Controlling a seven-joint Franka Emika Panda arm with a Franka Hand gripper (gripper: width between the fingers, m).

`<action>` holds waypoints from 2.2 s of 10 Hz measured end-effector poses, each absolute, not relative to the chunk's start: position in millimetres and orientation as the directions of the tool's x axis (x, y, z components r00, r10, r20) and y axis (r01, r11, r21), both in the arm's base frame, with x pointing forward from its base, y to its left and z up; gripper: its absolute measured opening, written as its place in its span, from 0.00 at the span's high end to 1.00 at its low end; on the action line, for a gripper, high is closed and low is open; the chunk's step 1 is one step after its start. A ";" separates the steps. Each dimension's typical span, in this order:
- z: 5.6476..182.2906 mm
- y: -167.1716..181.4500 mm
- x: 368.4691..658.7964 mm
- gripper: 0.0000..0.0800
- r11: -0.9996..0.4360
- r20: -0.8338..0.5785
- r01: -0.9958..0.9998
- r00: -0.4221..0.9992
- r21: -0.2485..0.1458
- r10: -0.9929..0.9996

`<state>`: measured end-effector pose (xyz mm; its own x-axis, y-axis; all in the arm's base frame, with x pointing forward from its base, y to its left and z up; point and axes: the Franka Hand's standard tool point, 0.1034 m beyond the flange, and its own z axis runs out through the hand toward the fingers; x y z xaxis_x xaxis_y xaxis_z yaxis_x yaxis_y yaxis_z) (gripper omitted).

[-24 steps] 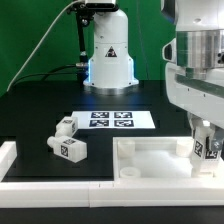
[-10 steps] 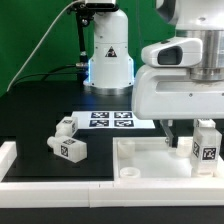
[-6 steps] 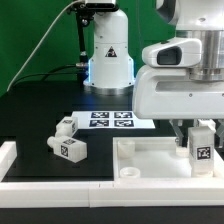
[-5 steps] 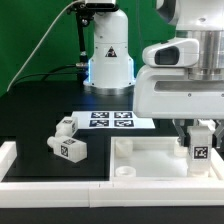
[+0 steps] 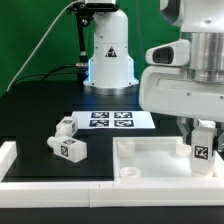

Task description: Assemble one leg

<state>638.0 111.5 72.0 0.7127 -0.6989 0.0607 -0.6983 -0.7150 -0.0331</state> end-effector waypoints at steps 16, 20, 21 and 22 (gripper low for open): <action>72.4 110.2 641.8 0.19 -0.975 0.071 -0.221 0.972 -0.027 -0.222; 72.1 110.9 642.8 0.50 -0.990 0.081 -0.143 0.986 -0.019 -0.144; 72.1 111.0 642.7 0.50 -0.974 0.079 -0.227 0.970 -0.027 -0.228; 72.1 111.0 642.7 0.64 -0.957 0.077 -0.290 0.953 -0.032 -0.292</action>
Offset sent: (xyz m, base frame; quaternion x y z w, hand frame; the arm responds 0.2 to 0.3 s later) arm 0.0117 0.0008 0.0042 0.0716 -0.0083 0.3361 0.9391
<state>642.7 111.0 72.1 0.9534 -0.2915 0.0773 -0.2899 -0.9565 -0.0316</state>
